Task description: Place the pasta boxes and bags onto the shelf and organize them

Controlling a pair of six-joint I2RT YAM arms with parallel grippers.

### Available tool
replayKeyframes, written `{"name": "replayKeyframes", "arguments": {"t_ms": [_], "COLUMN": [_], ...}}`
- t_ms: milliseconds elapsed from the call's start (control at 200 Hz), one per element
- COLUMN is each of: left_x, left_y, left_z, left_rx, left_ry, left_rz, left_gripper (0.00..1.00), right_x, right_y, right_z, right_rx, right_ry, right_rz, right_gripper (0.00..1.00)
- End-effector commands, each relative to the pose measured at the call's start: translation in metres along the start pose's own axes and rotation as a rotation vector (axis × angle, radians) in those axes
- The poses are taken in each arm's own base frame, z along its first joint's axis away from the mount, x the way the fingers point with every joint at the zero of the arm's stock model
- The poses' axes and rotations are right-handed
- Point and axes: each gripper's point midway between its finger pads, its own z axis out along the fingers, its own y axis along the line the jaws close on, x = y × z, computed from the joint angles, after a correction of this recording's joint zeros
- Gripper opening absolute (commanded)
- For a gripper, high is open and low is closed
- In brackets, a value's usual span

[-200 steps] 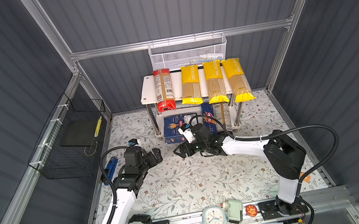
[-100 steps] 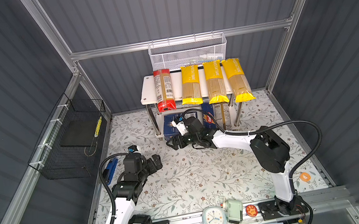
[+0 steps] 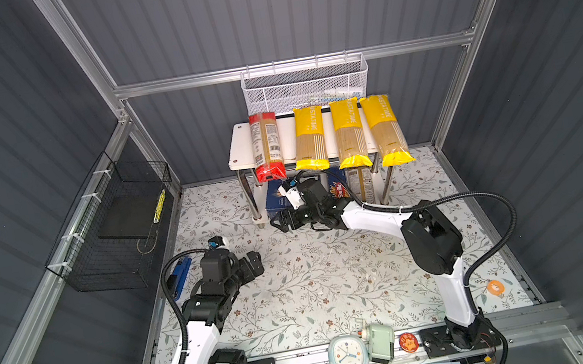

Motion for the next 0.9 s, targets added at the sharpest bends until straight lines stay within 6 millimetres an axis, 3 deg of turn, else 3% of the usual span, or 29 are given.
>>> {"name": "replayKeyframes", "arguments": {"t_ms": [0, 155, 250, 345, 495, 655, 765, 896], "left_x": [-0.003, -0.015, -0.028, -0.042, -0.058, -0.07, -0.077, -0.074], "left_y": [0.001, 0.007, 0.009, 0.009, 0.018, 0.033, 0.044, 0.073], "left_z": [-0.003, -0.004, -0.007, -0.011, -0.01, -0.001, 0.014, 0.035], "left_rx": [-0.011, -0.059, -0.088, -0.106, -0.171, -0.266, -0.316, -0.451], "left_ry": [-0.002, -0.047, -0.089, -0.146, -0.212, -0.277, -0.349, -0.35], "left_rz": [0.016, 0.045, 0.081, 0.103, 0.141, 0.152, 0.157, 0.215], "left_gripper": [0.99, 0.99, 0.99, 0.99, 0.99, 0.99, 0.99, 0.99], "right_x": [0.003, 0.014, 0.021, 0.029, 0.048, 0.082, 0.102, 0.109], "right_y": [0.006, 0.014, 0.021, 0.019, -0.001, -0.052, -0.1, -0.149], "right_z": [-0.002, -0.017, -0.04, -0.072, -0.136, -0.213, -0.269, -0.336], "right_rx": [-0.028, 0.02, 0.056, 0.105, 0.262, 0.535, 0.751, 0.987], "right_ry": [0.021, 0.009, -0.003, -0.022, -0.072, -0.062, -0.115, -0.266], "right_rz": [-0.019, -0.05, -0.073, -0.068, -0.071, -0.018, 0.059, 0.143], "right_gripper": [0.89, 0.89, 0.9, 0.92, 0.96, 0.99, 0.99, 0.99]}}
